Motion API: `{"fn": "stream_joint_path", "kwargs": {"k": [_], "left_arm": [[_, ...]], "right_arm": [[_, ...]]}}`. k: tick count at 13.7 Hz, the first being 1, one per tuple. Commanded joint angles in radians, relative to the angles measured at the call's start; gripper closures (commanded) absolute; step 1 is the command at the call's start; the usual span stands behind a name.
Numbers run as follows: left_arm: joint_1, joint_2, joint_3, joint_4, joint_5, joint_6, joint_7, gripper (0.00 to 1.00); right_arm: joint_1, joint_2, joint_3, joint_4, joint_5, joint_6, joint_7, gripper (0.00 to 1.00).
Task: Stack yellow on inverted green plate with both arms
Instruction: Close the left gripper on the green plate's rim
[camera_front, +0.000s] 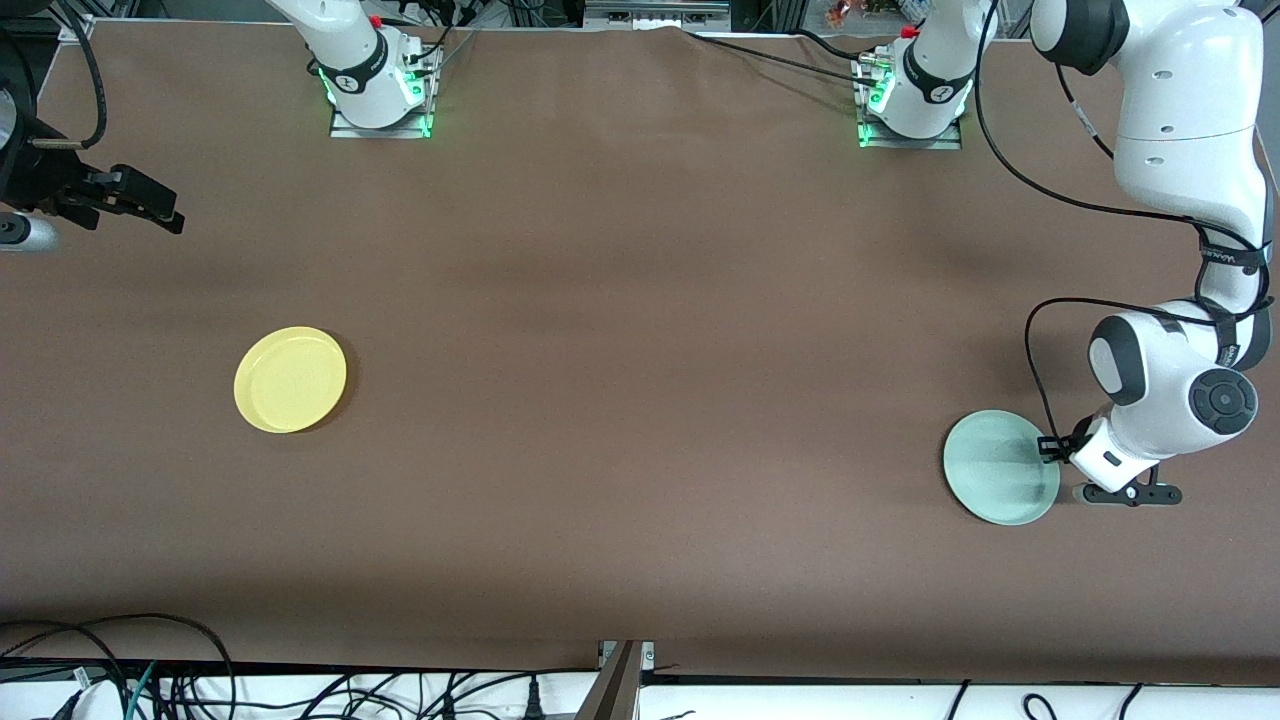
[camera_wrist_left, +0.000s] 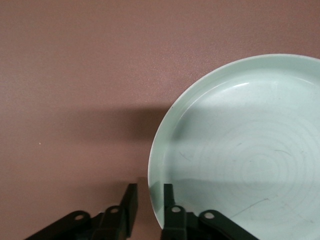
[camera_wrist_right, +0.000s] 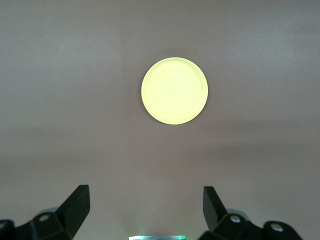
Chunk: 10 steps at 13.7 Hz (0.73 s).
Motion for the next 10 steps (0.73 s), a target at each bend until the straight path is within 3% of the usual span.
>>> {"fn": "stream_joint_path", "kwargs": {"k": [1,5,8,10], "left_arm": [[0.009,0.012,-0.006,0.026,-0.026,-0.009,0.024,0.82],[0.009,0.012,-0.006,0.026,-0.025,-0.009,0.031,0.83],[0.009,0.015,-0.006,0.026,-0.022,-0.009,0.032,0.97],[0.009,0.015,-0.006,0.026,-0.025,-0.009,0.034,1.00]], "right_arm": [[-0.004,-0.012,0.004,-0.004,0.003,-0.008,-0.013,0.00],[-0.004,-0.011,0.004,-0.004,0.003,-0.008,-0.013,0.00],[-0.004,-0.011,0.004,-0.004,0.003,-0.009,-0.013,0.00],[-0.004,-0.012,0.004,-0.004,0.003,-0.011,-0.013,0.00]]}}
